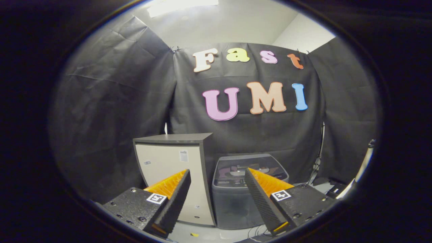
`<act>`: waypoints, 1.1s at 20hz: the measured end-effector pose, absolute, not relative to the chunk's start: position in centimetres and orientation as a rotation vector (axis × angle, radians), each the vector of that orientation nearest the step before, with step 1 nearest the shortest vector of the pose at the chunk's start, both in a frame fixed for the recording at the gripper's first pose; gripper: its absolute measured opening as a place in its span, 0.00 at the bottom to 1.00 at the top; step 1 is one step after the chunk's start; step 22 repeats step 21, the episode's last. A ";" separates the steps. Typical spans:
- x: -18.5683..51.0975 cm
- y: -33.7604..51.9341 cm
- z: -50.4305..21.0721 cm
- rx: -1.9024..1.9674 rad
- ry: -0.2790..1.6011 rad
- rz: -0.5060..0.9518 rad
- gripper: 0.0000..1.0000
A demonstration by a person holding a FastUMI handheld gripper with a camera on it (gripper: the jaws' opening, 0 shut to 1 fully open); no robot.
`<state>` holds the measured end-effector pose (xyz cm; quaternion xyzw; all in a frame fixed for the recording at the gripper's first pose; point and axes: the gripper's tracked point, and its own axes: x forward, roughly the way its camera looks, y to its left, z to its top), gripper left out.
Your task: Put the clothes into the washing machine and then close the washing machine lid.
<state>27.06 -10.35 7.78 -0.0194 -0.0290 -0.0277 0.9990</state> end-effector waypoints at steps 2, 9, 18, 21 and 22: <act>27.0 -10.2 7.8 -0.043 -0.063 -0.058 0.97; 26.7 -9.7 8.5 -0.018 -0.094 -0.044 0.97; 26.1 -9.1 9.7 -0.038 -0.145 -0.033 0.97; 25.9 -9.1 9.8 -0.030 -0.150 -0.035 0.97; 25.9 -9.1 9.8 -0.030 -0.150 -0.035 0.97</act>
